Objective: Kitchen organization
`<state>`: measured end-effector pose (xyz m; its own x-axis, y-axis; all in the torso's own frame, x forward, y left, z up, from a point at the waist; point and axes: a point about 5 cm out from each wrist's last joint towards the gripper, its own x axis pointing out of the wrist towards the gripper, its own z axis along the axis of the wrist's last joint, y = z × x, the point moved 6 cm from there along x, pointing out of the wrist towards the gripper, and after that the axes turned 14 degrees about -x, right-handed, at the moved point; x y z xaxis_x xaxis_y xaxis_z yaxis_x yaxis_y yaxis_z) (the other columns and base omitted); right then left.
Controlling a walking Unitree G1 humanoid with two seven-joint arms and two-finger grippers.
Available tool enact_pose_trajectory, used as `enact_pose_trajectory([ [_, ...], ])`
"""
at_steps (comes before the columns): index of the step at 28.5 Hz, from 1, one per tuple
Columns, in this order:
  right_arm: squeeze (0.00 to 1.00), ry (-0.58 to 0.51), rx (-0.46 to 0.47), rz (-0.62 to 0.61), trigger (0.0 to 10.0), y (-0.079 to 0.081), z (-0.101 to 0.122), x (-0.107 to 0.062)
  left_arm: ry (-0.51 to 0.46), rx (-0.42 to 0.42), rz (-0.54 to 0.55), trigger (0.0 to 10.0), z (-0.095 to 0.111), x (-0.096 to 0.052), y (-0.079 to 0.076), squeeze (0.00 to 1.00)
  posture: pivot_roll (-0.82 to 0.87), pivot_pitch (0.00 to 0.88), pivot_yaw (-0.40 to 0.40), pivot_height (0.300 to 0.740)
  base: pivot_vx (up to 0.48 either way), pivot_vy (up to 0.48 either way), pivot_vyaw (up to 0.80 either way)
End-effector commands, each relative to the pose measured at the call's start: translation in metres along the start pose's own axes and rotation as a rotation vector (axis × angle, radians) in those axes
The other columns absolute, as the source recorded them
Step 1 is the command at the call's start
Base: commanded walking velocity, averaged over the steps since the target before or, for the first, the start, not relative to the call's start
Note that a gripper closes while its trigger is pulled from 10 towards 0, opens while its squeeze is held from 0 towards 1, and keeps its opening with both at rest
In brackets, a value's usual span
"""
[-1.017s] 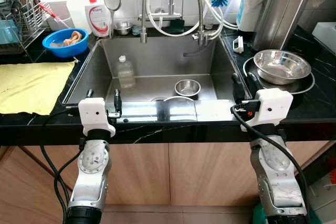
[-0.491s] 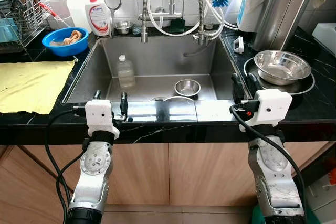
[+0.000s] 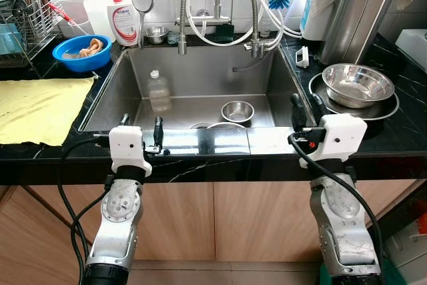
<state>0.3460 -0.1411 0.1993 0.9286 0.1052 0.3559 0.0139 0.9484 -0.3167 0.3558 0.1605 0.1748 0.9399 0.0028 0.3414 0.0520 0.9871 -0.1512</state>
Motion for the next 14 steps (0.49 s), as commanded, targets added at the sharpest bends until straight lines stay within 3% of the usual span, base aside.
enact_pose_trajectory([
  [1,0.0,-0.011,-0.003,0.008,10.0,0.0036,0.0037,0.0017,-0.039,0.012,-0.007,10.0,0.012,0.0041,0.001,0.0,-0.1,0.0,0.066,0.74,0.255,0.0,0.0],
  [8,0.0,-0.022,-0.021,0.017,10.0,0.002,0.007,0.001,-0.041,0.007,-0.015,10.0,0.0117,0.0046,-0.0026,0.0,-0.1,0.0,0.067,0.74,0.26,0.0,0.0],
  [14,0.0,-0.03,-0.03,0.051,10.0,0.0098,0.0101,0.0002,-0.045,0.004,-0.022,10.0,0.0131,0.008,-0.0047,0.0,-0.11,0.0,0.066,0.74,0.294,0.0,0.0],
])
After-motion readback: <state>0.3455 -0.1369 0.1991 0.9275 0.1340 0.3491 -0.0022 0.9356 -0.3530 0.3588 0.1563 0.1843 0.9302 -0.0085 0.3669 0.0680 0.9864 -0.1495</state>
